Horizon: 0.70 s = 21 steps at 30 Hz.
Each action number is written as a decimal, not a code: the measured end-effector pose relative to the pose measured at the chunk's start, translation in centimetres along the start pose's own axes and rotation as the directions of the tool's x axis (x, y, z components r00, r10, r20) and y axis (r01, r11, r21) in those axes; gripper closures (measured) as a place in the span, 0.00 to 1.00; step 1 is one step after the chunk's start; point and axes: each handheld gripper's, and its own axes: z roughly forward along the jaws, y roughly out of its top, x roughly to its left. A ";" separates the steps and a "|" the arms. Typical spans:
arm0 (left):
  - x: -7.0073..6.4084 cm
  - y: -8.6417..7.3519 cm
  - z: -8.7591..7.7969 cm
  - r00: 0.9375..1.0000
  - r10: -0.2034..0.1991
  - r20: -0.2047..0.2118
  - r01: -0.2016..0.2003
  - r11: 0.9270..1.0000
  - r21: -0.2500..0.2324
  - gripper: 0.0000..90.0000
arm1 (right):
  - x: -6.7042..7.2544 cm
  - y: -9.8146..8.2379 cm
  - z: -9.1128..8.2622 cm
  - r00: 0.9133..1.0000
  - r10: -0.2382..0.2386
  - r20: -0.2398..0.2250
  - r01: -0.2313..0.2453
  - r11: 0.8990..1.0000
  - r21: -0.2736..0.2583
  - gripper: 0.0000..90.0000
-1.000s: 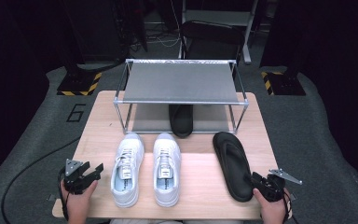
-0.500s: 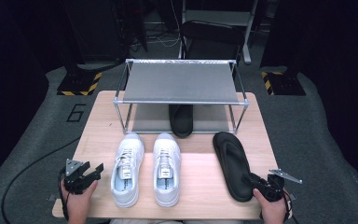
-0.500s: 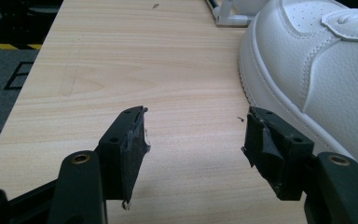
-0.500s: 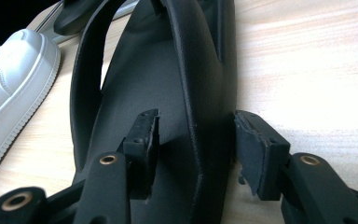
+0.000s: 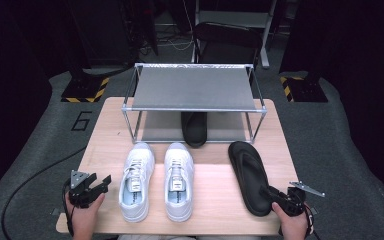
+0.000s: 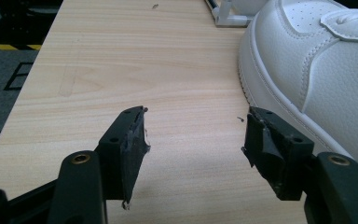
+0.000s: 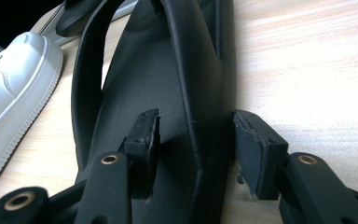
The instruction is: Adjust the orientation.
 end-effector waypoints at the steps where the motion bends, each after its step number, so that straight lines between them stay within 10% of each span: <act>1: 0.0 0.0 0.0 1.000 -0.001 0.000 0.001 1.000 0.000 0.42 | 0.0 0.0 0.0 1.000 0.008 0.002 -0.008 1.000 0.003 0.58; 21: 0.1 0.0 0.0 1.000 0.007 0.000 -0.007 1.000 -0.002 0.42 | -0.2 -0.1 -0.6 0.993 0.117 -0.027 -0.118 0.993 -0.012 0.71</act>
